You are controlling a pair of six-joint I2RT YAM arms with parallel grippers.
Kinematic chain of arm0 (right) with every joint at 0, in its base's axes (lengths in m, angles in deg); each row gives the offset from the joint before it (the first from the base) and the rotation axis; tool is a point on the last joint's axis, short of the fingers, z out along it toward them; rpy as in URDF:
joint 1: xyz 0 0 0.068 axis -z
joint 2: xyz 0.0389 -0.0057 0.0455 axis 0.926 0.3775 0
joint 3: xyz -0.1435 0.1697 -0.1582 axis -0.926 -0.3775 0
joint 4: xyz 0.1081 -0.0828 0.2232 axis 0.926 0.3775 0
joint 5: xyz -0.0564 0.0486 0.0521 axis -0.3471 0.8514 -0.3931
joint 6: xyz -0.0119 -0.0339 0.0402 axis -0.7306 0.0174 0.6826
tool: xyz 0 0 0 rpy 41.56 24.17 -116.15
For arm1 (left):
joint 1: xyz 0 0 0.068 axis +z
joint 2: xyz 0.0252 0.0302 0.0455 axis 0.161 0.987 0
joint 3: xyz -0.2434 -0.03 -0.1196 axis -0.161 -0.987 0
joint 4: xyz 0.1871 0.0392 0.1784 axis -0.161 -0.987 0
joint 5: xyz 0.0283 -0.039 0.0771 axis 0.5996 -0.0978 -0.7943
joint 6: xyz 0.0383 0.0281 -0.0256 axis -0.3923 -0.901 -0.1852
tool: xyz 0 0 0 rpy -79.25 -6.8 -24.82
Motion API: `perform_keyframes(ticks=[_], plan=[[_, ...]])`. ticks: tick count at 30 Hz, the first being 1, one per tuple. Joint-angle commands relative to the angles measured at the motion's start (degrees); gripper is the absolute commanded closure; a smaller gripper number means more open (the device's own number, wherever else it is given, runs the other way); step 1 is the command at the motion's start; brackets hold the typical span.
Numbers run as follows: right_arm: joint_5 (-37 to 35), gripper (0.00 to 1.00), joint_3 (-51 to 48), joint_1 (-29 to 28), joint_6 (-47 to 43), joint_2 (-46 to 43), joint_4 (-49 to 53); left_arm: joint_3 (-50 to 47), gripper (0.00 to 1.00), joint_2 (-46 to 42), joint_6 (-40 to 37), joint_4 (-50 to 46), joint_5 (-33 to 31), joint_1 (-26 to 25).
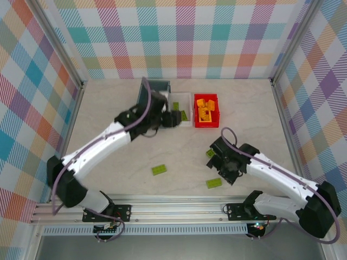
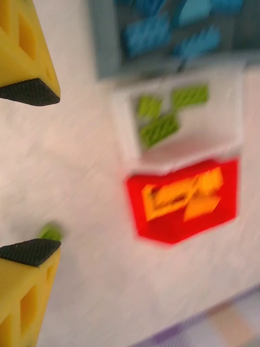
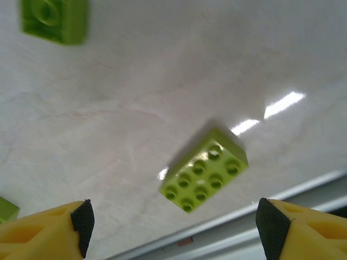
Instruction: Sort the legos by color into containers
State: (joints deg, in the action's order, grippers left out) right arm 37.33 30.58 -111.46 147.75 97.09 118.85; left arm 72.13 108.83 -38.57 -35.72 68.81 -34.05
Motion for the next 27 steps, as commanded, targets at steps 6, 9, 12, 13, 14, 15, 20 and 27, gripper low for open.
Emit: perform_keyframes(ticks=[6, 9, 12, 13, 14, 15, 20, 27], plan=[[7.0, 0.21, -8.7, -1.6, 20.9, -1.8, -8.9, -21.5, 0.31, -17.7, 0.8, 7.3, 6.9, -15.1], [7.1, 0.23, -10.6, -1.6, 23.2, 0.5, -12.9, -24.3, 0.31, -21.0, 2.7, 5.9, 5.7, -17.8], [7.1, 0.25, -11.2, -1.6, 24.5, 3.3, -16.0, -25.2, 0.31, -23.0, 3.6, 5.7, 4.7, -19.3], [7.0, 0.27, -11.2, -1.6, 24.7, 4.1, -16.5, -25.3, 0.31, -23.4, 3.6, 5.7, 4.5, -19.6], [6.8, 0.29, -11.2, -1.6, 24.9, 5.1, -17.1, -25.3, 0.31, -23.6, 3.5, 5.6, 4.3, -19.8], [6.8, 0.31, -11.3, -1.6, 25.0, 6.1, -17.7, -25.2, 0.31, -23.8, 3.6, 5.5, 4.2, -19.9], [7.1, 0.42, -12.4, -1.6, 25.8, 9.0, -19.7, -24.8, 0.31, -24.4, 3.5, 4.7, 3.8, -20.0], [4.9, 0.67, -12.3, -1.6, 24.1, 9.4, -19.9, -24.4, 0.33, -26.9, 4.3, 3.0, -0.6, -20.0]])
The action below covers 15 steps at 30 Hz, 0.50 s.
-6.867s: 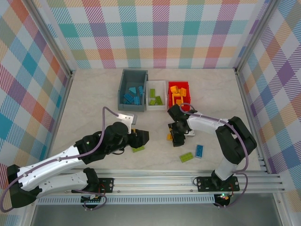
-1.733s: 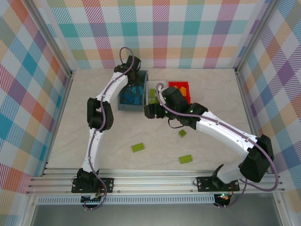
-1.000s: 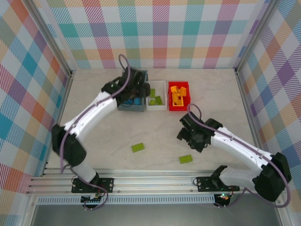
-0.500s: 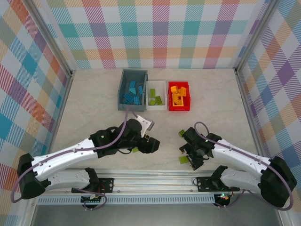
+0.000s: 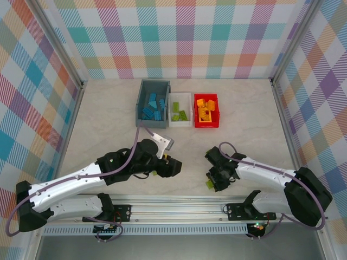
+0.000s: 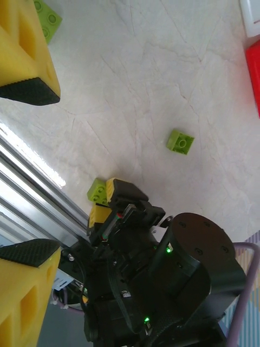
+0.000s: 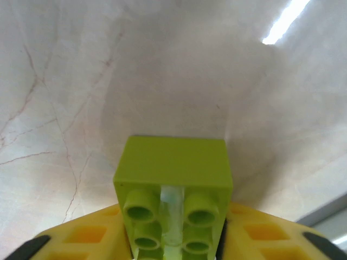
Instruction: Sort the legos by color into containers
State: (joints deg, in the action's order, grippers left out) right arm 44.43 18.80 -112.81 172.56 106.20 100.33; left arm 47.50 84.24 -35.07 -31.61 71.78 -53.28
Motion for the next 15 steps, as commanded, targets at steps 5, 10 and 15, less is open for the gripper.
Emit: perform_keyframes(ticks=[5, 10, 15], plan=[[-12.9, 0.77, 12.1, -1.0, -18.5, 1.4, 5.7, 2.8, 0.32, -4.9, 4.8, -7.4, -16.7, -0.7], [-22.0, 0.77, 28.4, -1.7, -40.5, 10.0, 7.4, 5.2, 0.32, -5.4, 8.3, -12.0, -26.5, -0.6], [-22.3, 0.76, 47.9, -0.1, -57.6, 24.1, 6.5, 7.6, 0.32, -2.1, 9.7, -11.9, -29.4, -0.6]])
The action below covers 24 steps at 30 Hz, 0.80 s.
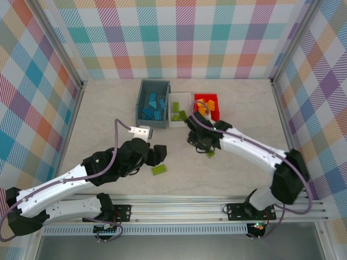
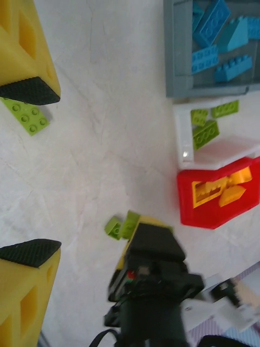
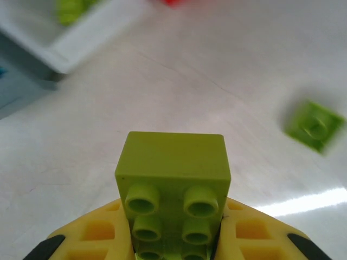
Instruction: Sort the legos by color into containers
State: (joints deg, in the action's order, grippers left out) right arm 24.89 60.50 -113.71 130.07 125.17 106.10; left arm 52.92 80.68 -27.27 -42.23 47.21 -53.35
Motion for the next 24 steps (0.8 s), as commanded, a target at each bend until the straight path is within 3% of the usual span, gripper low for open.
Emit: perform_keyframes(ticks=[1, 8, 14, 21, 24], plan=[[-1.6, 0.76, 10.0, 1.8, -17.2, 8.7, 0.6, 2.8, 0.32, 2.2, 2.2, -0.9, -5.4, -0.6], [5.4, 0.77, 32.7, 9.1, -27.6, 28.1, 1.3, 6.8, 0.31, 7.3, 3.0, -1.7, -7.2, -0.6], [12.5, 0.78, 50.5, 13.5, -29.1, 43.4, 6.9, 8.1, 0.32, 10.5, 1.9, -3.0, -6.2, -0.6], [14.7, 0.73, 62.4, 14.3, -31.1, 52.7, 10.8, 7.7, 0.32, 12.1, 1.7, -4.2, -5.3, -0.8], [15.1, 0.63, 63.4, 14.8, -30.4, 53.7, 10.9, 7.2, 0.32, 12.0, 1.7, -3.9, -5.3, -0.9]])
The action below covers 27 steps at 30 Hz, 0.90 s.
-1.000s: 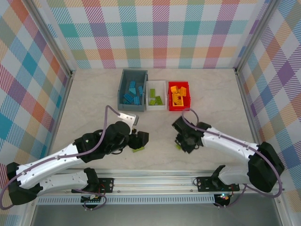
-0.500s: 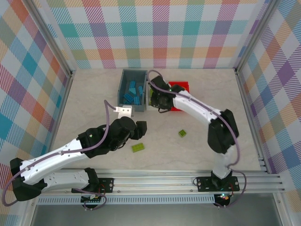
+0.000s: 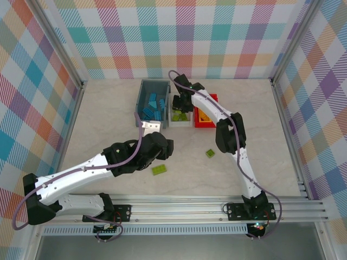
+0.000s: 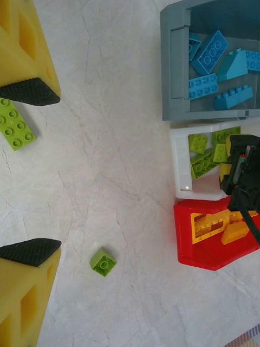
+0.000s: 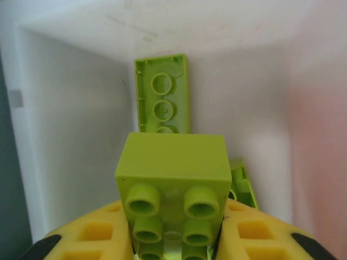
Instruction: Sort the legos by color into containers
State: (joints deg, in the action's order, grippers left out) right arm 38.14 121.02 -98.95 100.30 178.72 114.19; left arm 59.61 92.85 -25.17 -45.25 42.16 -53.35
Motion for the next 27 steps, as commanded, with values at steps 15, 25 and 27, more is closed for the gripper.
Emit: perform_keyframes(ticks=[15, 25, 27], plan=[[-0.2, 0.41, -11.2, 0.2, -1.4, -18.0, -2.9, 3.5, 0.25, 0.0, -3.2, 2.3, -1.3, -1.2], [-2.7, 0.37, -48.7, -1.3, -2.5, -51.1, -14.0, 0.1, 0.15, 8.3, -6.7, -9.7, 20.5, 13.0], [-2.2, 0.36, -56.6, -2.9, -1.2, -57.7, -14.2, -1.2, 0.15, 11.1, -10.9, -10.8, 22.9, 13.7]])
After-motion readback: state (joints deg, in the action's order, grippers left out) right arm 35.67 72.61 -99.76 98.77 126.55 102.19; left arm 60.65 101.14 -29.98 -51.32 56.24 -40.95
